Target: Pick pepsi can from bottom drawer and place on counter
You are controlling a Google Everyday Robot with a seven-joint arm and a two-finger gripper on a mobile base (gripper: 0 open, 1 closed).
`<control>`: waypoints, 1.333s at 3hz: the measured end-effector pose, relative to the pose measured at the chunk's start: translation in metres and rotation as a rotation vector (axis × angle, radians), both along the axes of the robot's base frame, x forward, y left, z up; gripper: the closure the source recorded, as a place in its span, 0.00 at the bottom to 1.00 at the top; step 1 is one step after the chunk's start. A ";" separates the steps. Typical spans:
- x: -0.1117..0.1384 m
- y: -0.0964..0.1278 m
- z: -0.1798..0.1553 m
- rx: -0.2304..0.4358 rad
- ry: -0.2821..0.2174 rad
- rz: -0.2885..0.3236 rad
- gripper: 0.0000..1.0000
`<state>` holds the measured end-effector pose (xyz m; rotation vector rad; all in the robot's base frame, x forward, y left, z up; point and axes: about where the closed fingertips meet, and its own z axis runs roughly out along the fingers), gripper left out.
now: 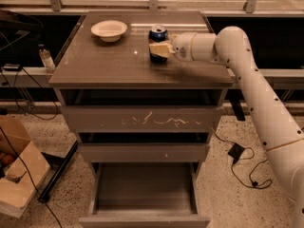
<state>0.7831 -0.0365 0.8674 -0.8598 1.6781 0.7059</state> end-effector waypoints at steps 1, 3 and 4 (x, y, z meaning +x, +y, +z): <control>0.000 0.000 -0.002 0.005 0.011 -0.002 0.35; 0.000 0.000 -0.002 0.005 0.011 -0.002 0.00; 0.000 0.000 -0.002 0.005 0.011 -0.002 0.00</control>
Offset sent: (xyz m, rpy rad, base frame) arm 0.0002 0.0004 -0.0015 0.0047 0.0107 -0.0016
